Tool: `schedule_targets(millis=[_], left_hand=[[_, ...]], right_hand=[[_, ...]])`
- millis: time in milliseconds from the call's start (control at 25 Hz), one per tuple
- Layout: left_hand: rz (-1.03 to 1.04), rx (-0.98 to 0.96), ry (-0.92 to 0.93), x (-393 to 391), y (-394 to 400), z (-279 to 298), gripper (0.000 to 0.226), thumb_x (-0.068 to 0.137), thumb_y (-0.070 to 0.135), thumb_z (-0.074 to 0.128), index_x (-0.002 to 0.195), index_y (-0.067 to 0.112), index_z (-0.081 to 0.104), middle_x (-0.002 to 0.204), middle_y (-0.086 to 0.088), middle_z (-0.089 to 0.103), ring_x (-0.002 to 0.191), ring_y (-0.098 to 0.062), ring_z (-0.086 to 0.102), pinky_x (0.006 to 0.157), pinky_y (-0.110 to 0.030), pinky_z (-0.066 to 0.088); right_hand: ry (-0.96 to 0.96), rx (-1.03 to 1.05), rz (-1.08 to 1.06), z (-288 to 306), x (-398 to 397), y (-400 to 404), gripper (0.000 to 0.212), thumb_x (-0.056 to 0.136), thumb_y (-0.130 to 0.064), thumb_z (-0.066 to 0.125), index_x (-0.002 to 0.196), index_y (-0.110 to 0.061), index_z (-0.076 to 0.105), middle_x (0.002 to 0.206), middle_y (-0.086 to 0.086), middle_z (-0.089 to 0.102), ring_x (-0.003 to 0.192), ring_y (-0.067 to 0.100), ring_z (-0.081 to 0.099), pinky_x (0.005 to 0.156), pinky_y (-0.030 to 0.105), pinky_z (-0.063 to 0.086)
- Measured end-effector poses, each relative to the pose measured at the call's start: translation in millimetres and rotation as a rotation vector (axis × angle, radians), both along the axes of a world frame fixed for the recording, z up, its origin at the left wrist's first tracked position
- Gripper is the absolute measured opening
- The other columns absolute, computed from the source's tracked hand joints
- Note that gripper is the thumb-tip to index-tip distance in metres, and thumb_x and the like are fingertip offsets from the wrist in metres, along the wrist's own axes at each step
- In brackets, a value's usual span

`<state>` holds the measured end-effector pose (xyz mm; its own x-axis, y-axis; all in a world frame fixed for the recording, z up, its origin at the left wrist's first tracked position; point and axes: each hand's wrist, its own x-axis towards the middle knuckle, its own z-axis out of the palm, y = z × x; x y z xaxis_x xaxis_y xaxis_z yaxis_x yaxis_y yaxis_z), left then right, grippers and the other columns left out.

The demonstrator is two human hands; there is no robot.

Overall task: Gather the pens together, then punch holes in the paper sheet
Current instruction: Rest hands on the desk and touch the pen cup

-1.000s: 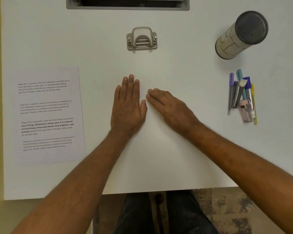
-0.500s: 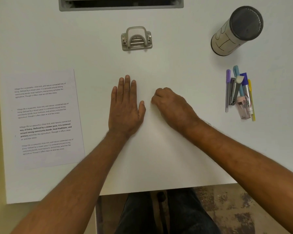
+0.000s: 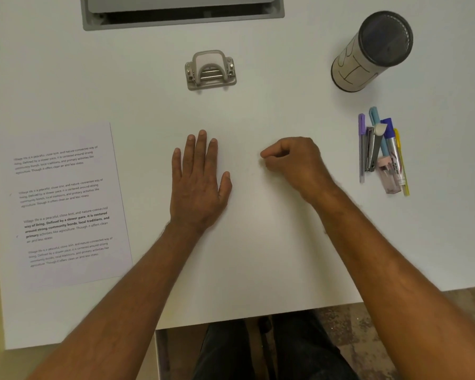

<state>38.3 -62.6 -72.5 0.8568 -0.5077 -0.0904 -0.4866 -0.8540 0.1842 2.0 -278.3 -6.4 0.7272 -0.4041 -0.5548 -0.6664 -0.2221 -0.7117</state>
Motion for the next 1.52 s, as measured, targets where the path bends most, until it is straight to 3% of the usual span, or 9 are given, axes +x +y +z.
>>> schedule_targets(millis=[240,600,680,800,920,1000,1200,1360,1520], left_hand=[[-0.035,0.008,-0.005,7.6,-16.0,0.3,0.069,0.106,0.042,0.029,0.165,0.012,0.013,0.174,-0.010,0.006,0.162,-0.027,0.005,0.129,-0.056,0.007],[-0.008,-0.002,-0.020,11.4,-27.2,5.1,0.069,0.103,0.042,0.024,0.164,0.010,0.020,0.174,-0.010,0.011,0.161,-0.028,0.010,0.129,-0.057,0.008],[-0.005,0.000,-0.016,11.6,-28.1,6.1,0.069,0.103,0.041,0.025,0.164,0.010,0.021,0.174,-0.010,0.012,0.161,-0.029,0.012,0.129,-0.057,0.008],[-0.004,0.001,-0.008,11.6,-27.6,5.3,0.069,0.103,0.041,0.025,0.164,0.010,0.021,0.173,-0.010,0.013,0.161,-0.029,0.012,0.129,-0.057,0.008],[0.000,-0.008,-0.009,11.5,-27.6,4.4,0.069,0.103,0.041,0.024,0.164,0.010,0.021,0.173,-0.010,0.014,0.161,-0.029,0.012,0.129,-0.056,0.008],[0.000,-0.015,-0.010,11.5,-26.6,3.6,0.069,0.103,0.042,0.023,0.164,0.010,0.021,0.173,-0.010,0.014,0.161,-0.028,0.011,0.129,-0.056,0.008],[0.004,-0.017,-0.012,12.0,-26.7,2.9,0.068,0.103,0.041,0.024,0.164,0.011,0.020,0.173,-0.009,0.013,0.161,-0.027,0.010,0.129,-0.056,0.007],[0.007,-0.022,-0.029,11.5,-26.3,2.7,0.067,0.103,0.040,0.026,0.163,0.011,0.023,0.173,-0.010,0.016,0.161,-0.028,0.013,0.129,-0.056,0.008],[0.005,-0.015,-0.031,12.0,-26.3,1.8,0.068,0.103,0.040,0.027,0.164,0.011,0.022,0.173,-0.009,0.014,0.161,-0.027,0.011,0.129,-0.055,0.008]], right_hand=[[-0.019,0.457,-0.363,21.5,-7.9,-27.0,0.014,0.089,0.005,0.073,0.093,-0.009,0.077,0.093,0.003,0.078,0.079,0.011,0.075,0.075,0.017,0.060],[-0.285,0.473,-0.516,78.2,18.0,-85.7,0.016,0.090,0.010,0.068,0.087,-0.005,0.075,0.078,0.002,0.077,0.074,0.011,0.073,0.081,0.022,0.063],[-0.361,0.360,-0.535,91.8,30.2,-108.5,0.017,0.089,0.010,0.069,0.087,-0.006,0.074,0.082,0.005,0.074,0.075,0.013,0.070,0.082,0.021,0.062],[-0.392,-0.009,-0.492,94.6,50.8,-148.4,0.020,0.083,0.005,0.072,0.087,-0.013,0.078,0.083,0.003,0.076,0.076,0.013,0.070,0.080,0.025,0.063],[-0.277,-0.430,-0.336,82.1,69.0,-176.5,0.020,0.086,-0.001,0.071,0.098,-0.013,0.082,0.095,0.000,0.078,0.080,0.007,0.070,0.062,0.007,0.052],[-0.182,-0.582,-0.204,75.0,77.0,-183.9,0.018,0.091,-0.005,0.071,0.103,-0.013,0.082,0.104,0.002,0.077,0.087,0.009,0.068,0.058,0.002,0.045],[-0.095,-0.728,-0.051,70.6,84.4,-184.7,0.025,0.095,-0.001,0.063,0.108,-0.012,0.081,0.109,0.005,0.075,0.095,0.019,0.070,0.071,0.011,0.050],[-0.168,-0.833,-0.062,67.1,86.3,-182.1,0.023,0.090,-0.001,0.064,0.097,-0.017,0.080,0.110,0.006,0.075,0.097,0.020,0.070,0.082,0.029,0.059],[-0.159,-0.846,-0.038,65.2,85.0,-179.6,0.025,0.090,0.003,0.062,0.098,-0.018,0.075,0.112,0.004,0.072,0.100,0.019,0.068,0.080,0.028,0.058]])
